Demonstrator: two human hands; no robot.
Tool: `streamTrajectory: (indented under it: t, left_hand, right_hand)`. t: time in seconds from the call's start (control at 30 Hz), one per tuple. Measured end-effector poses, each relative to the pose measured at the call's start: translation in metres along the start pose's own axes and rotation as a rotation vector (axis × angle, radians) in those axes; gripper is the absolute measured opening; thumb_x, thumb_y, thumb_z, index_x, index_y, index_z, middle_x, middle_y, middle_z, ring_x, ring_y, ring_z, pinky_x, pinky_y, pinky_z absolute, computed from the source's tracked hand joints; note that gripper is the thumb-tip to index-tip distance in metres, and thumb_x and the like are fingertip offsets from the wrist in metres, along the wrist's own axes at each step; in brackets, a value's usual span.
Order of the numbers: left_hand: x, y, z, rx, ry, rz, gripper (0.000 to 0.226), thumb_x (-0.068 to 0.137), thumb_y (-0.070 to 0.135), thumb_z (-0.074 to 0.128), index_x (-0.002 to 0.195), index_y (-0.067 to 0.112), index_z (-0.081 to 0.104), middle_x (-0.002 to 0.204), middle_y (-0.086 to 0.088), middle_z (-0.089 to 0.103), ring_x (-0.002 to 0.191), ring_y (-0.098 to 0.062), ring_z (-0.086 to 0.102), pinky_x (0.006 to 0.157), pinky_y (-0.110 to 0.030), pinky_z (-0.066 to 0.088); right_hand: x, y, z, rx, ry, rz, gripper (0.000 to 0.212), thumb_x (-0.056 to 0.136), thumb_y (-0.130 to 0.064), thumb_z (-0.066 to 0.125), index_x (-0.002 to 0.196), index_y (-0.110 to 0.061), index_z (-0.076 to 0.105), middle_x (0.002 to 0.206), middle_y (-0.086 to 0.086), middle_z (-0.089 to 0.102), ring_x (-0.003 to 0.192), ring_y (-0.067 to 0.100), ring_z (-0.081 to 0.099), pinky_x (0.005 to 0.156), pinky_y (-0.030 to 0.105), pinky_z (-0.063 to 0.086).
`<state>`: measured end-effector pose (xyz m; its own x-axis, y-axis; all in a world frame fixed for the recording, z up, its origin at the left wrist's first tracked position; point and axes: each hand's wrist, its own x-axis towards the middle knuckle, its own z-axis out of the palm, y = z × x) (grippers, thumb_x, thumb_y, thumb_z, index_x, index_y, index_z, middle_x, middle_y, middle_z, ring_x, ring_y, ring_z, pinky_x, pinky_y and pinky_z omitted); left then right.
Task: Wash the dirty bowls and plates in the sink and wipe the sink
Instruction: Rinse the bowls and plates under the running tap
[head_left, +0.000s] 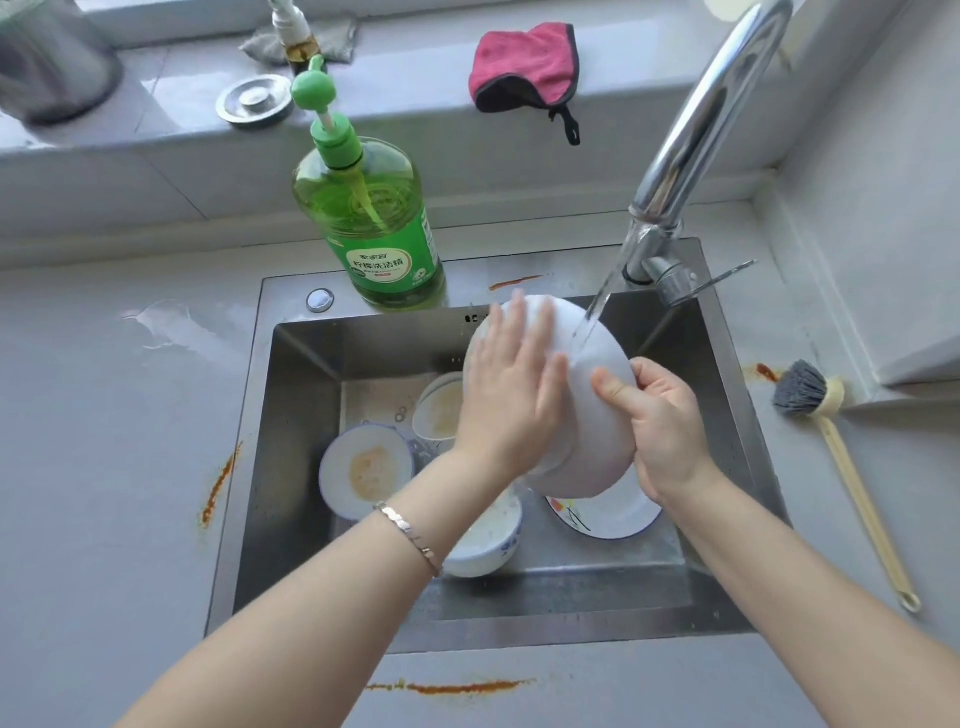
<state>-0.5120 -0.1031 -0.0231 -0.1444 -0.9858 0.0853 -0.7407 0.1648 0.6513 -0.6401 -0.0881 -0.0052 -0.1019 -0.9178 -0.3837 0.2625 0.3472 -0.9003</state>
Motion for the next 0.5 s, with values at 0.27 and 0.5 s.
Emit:
streamTrajectory:
  t: [0.27,0.5]
  left_hand:
    - [0.025,0.001,-0.012,0.107,0.081,0.215,0.043,0.090,0.039,0.033,0.108,0.024,0.069,0.114,0.004,0.066,0.113,-0.023,0.056,0.097,-0.047,0.040]
    - [0.016,-0.033,-0.021,-0.381,0.101,-0.554,0.046,0.100,0.041,0.022,0.135,0.022,0.043,0.143,-0.003,0.041,0.133,-0.022,0.034,0.111,-0.036,0.023]
  right_hand:
    - [0.000,-0.005,0.006,-0.001,-0.126,0.037,0.020,0.086,-0.002,0.057,0.067,-0.009,0.054,0.055,-0.005,0.062,0.051,0.006,0.055,0.050,0.016,0.045]
    - [0.006,-0.006,0.007,0.281,0.056,0.061,0.026,0.087,-0.005,0.054,0.064,-0.014,0.045,0.051,-0.007,0.060,0.047,0.005,0.054,0.048,0.013,0.046]
